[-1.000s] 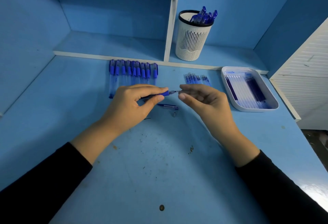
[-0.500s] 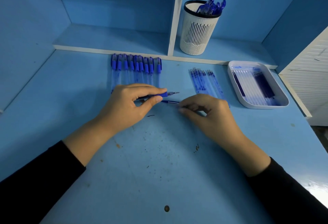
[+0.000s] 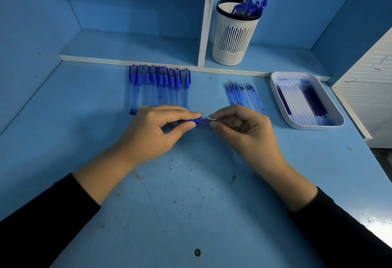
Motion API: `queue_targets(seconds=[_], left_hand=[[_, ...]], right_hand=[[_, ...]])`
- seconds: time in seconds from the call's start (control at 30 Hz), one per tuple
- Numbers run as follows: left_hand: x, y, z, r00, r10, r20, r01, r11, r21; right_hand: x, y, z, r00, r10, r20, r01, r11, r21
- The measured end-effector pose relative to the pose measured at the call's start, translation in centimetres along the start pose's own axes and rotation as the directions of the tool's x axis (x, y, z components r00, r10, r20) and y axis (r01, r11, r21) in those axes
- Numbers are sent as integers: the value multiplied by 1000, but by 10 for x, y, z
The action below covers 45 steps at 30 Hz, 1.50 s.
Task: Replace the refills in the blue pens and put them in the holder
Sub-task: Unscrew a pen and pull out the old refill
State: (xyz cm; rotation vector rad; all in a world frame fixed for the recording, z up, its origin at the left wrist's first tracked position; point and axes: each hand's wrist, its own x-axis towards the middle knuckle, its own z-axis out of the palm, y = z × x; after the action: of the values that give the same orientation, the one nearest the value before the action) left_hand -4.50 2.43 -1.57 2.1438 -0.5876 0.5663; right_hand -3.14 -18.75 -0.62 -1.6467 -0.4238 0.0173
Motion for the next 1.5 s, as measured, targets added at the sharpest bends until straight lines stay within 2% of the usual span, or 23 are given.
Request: queue_targets(seconds=[0.13,0.27,0.4,0.5,0.6,0.77,0.9,1.03,1.2,1.33,1.4,1.5], left_hand=[[-1,1,1,1000,24,20,-24,1000,0],[0,2,2,999,29,20,-29,1000,8],[0,2,2,999,33,23,-33,999,0],[-1,2,2,999,34,22,-34,999,-2],[-1,2,1,999,30,25,-30,1000,-5],[0,3,1,999,30,20,-29,999,-15],[-1,3,1,999,33,25,-33,999,-1],[0,3,1,999,34,25,-34,999,-3],[0,3,1,999,36,31,-36,999,7],[0,2,2,998,44,36,-45,999,5],[0,2,2,999,42,35,-42,999,5],[0,4,1,998,56,17,-56,998,12]], right_hand=[[-1,0,1,1000,-3,7,3,995,-99],[0,3,2,1000,-28,-13,23,952,-305],[0,0,-5,996,-52,66,62,985,-161],[0,3,-4,988,-108,113,129,971,-200],[1,5,-4,991,-111,76,128,945,-301],[0,2,-6,990,-95,109,113,978,-176],[1,7,-4,993,-97,68,114,939,-325],[-1,3,-4,991,-83,109,104,975,-197],[-1,6,-2,990,-125,57,137,941,-309],[-1,3,-4,990,-118,71,131,969,-209],[-1,3,-2,983,-165,77,179,954,-241],[-1,4,0,990,-141,20,142,958,-248]])
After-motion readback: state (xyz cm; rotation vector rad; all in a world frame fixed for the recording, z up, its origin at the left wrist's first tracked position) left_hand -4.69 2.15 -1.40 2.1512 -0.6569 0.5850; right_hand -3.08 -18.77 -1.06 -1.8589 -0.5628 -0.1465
